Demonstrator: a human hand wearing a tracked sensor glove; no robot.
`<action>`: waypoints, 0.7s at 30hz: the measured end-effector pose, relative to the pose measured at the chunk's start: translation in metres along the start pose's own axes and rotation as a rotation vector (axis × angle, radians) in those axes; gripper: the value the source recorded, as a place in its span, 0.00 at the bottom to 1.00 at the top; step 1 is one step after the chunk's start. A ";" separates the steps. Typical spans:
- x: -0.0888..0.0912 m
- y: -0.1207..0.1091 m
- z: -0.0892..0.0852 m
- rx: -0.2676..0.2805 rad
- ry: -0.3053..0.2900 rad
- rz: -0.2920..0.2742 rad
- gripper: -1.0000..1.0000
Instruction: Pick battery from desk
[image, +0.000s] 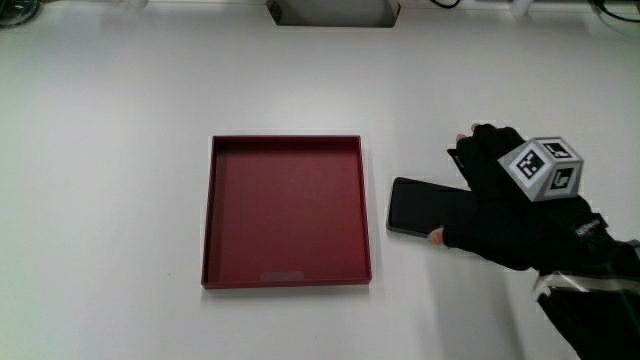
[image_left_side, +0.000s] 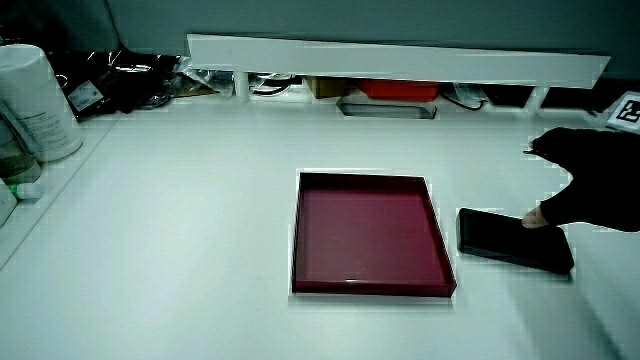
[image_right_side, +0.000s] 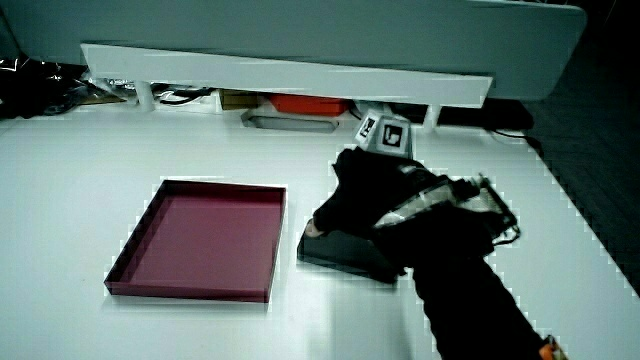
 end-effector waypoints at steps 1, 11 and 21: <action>0.001 0.003 -0.002 -0.006 0.001 -0.001 0.50; 0.030 0.044 -0.035 -0.066 0.085 -0.078 0.50; 0.047 0.072 -0.073 -0.117 0.105 -0.129 0.50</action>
